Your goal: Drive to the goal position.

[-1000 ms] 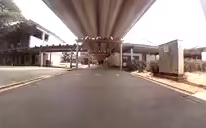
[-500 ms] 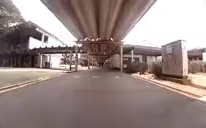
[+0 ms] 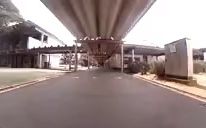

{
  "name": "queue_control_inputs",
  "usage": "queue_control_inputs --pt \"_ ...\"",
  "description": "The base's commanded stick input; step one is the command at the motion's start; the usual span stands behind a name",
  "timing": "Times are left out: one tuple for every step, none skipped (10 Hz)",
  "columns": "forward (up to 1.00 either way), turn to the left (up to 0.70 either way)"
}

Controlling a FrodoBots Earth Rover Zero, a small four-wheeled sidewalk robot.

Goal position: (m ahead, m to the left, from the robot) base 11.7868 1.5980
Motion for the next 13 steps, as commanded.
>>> queue_control_inputs --pt "0.5 0.0" --pt "0.5 0.0" --pt "0.5 0.0" --pt "0.5 0.0" --pt "0.5 0.0" --pt "0.5 0.0" --pt "0.5 0.0" --pt "0.5 0.0" --pt "0.5 0.0" --pt "0.5 0.0" --pt "0.5 0.0" --pt "0.5 0.0" --pt "0.5 0.0"
